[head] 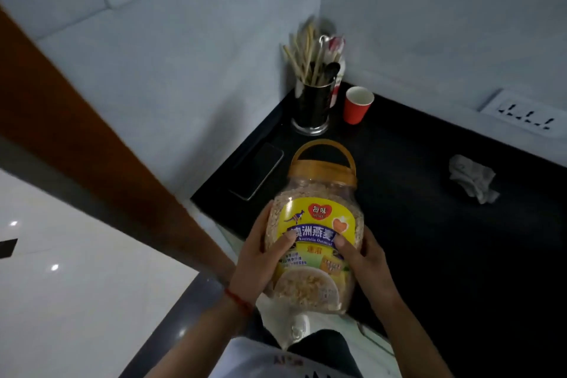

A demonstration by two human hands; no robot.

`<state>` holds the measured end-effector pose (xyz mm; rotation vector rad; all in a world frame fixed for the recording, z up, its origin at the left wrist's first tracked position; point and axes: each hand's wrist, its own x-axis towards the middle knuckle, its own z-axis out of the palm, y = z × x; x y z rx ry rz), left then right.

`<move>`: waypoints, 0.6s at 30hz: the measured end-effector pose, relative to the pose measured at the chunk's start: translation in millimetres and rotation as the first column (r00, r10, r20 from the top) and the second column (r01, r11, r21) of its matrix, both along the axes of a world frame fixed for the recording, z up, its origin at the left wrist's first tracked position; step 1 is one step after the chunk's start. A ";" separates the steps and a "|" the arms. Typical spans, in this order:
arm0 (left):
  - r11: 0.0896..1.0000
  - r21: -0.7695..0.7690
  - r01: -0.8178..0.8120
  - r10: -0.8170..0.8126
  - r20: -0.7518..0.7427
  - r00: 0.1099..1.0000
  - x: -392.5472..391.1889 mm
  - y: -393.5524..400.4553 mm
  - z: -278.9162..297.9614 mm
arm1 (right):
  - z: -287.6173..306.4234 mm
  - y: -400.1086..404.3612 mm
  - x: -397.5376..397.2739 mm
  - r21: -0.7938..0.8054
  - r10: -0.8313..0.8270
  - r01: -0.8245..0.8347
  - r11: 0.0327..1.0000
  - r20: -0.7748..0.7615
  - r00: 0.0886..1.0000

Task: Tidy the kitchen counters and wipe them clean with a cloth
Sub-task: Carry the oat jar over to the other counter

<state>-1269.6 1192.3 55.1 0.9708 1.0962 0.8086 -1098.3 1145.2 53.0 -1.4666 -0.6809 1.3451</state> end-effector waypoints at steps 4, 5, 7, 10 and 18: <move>0.999 -0.011 0.048 -0.048 -0.007 0.999 18.7 36.3 -0.2 | -2.3 29.0 20.6 -0.013 0.015 -0.014 1.000 0.025 1.000; 0.998 -0.009 0.061 -0.061 -0.016 0.998 22.8 45.9 -1.1 | -1.2 36.1 24.4 -0.012 0.013 -0.013 1.000 0.031 0.999; 0.995 -0.005 0.104 -0.104 -0.031 0.994 28.9 65.1 -7.5 | -0.8 49.4 30.3 -0.004 0.000 0.000 1.000 0.027 1.000; 0.978 0.011 0.206 -0.205 -0.060 0.977 36.1 94.3 -13.1 | -0.5 68.5 39.1 0.022 -0.019 0.019 1.000 0.023 1.000; 0.905 0.054 0.421 -0.420 -0.034 0.907 50.7 171.7 -24.3 | -6.3 111.7 66.6 0.001 0.017 -0.018 1.000 0.162 0.987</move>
